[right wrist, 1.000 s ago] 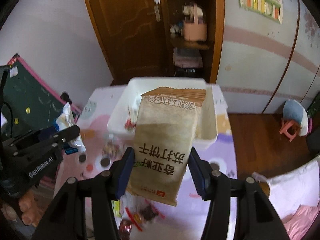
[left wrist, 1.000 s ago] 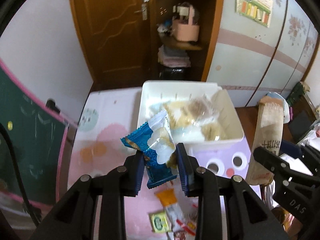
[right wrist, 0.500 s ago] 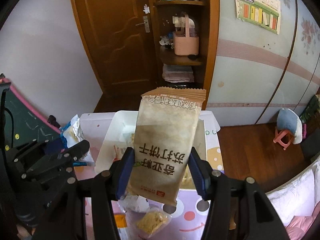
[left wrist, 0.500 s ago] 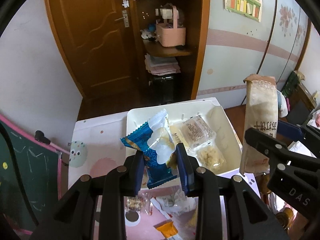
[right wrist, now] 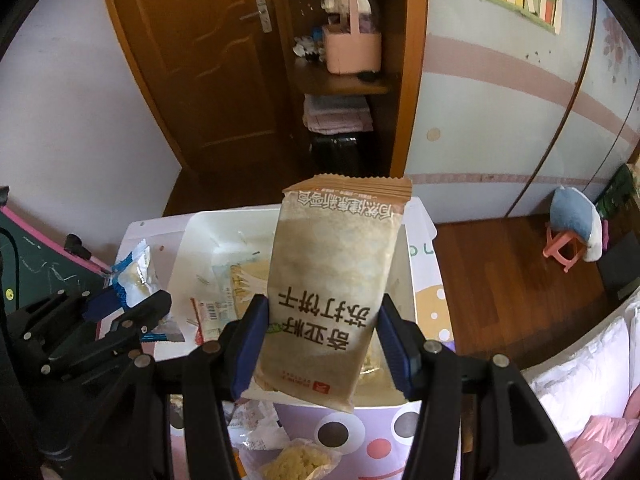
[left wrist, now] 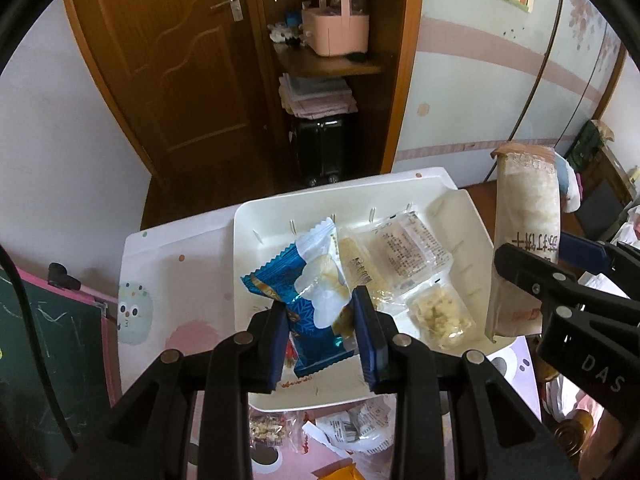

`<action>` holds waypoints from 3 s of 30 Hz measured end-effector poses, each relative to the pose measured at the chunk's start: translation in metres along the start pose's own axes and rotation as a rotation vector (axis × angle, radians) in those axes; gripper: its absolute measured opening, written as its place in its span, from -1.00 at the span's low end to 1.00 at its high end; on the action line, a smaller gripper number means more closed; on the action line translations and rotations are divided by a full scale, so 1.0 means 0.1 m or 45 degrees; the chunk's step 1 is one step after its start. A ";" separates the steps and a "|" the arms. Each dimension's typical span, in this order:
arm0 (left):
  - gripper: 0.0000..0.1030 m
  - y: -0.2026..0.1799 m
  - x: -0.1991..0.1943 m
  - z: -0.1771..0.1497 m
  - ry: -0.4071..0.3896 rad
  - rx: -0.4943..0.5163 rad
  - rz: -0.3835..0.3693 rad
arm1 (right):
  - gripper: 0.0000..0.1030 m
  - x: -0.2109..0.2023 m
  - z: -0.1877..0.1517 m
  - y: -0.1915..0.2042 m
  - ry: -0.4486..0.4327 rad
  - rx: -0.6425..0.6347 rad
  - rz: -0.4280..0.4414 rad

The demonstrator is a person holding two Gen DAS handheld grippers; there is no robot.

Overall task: Organize snacks
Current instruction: 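Lower both held snacks into the white bin and open both tools, then withdraw both tools from the bin back over the table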

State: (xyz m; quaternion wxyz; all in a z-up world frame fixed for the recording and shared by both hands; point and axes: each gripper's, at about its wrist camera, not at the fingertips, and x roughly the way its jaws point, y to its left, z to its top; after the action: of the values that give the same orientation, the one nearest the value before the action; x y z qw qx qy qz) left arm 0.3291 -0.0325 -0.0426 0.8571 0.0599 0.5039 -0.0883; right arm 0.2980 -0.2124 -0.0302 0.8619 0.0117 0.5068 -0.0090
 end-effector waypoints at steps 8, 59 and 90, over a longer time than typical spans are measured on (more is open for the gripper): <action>-0.43 0.00 0.25 0.03 0.047 0.014 -0.001 | 0.06 0.25 0.04 0.01 0.061 0.015 -0.015; 0.66 0.26 -0.86 -0.83 -0.102 -0.152 0.125 | 0.14 -0.56 -0.66 -0.08 0.009 0.019 0.080; 0.67 0.95 0.03 -2.04 0.204 -0.411 0.158 | 0.43 0.33 -1.85 0.00 0.334 0.076 0.137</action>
State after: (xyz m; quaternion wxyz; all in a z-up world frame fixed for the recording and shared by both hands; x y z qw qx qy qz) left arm 0.1765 0.0987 -0.1433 0.8165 -0.0406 0.5736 0.0517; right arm 0.1527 -0.2072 -0.1486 0.7868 0.0655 0.6132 0.0237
